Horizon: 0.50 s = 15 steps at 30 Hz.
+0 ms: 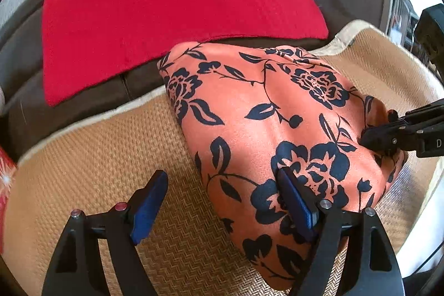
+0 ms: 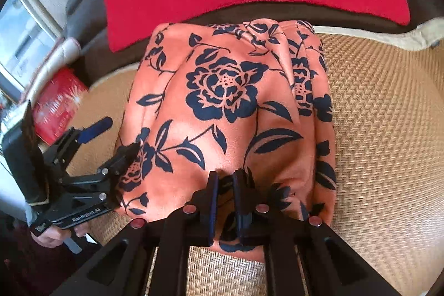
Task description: Fold small clothes
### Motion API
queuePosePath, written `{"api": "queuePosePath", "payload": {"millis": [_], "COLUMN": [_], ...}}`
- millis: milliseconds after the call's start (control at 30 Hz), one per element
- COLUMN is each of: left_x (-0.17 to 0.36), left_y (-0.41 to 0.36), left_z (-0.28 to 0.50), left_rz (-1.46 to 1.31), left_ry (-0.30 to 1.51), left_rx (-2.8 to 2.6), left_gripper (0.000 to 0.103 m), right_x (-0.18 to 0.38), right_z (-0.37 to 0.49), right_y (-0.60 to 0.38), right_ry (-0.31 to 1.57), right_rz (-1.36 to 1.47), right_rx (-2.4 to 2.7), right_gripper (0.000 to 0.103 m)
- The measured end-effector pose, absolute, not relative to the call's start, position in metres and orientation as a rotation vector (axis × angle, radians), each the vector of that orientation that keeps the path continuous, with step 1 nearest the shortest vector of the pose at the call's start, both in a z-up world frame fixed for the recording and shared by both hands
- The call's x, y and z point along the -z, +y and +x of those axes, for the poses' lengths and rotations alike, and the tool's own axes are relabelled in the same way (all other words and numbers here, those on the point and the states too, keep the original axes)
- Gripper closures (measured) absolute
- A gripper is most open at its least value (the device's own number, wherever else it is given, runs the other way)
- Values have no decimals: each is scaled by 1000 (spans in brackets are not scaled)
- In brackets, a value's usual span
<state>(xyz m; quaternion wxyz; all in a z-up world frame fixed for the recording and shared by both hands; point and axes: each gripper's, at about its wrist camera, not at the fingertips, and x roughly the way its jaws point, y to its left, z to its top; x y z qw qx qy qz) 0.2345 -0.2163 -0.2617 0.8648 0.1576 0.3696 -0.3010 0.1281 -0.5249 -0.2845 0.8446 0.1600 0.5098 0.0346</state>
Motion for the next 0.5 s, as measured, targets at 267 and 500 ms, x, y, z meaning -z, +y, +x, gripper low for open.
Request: {"api": "queuePosePath", "payload": {"millis": [267,500], "left_x": [257,254], "left_y": [-220,-218], "left_z": [228,235], "left_rz": [368,367], "left_ry": [763,762], "left_rx": [618,631], "left_gripper": [20,17], "right_x": [255,299], "right_z": [198,261], "right_y": [-545,-566], "right_ry": [1001,1080], "right_rz": [393,471], "right_rx": [0,85], "right_gripper": [86,87]}}
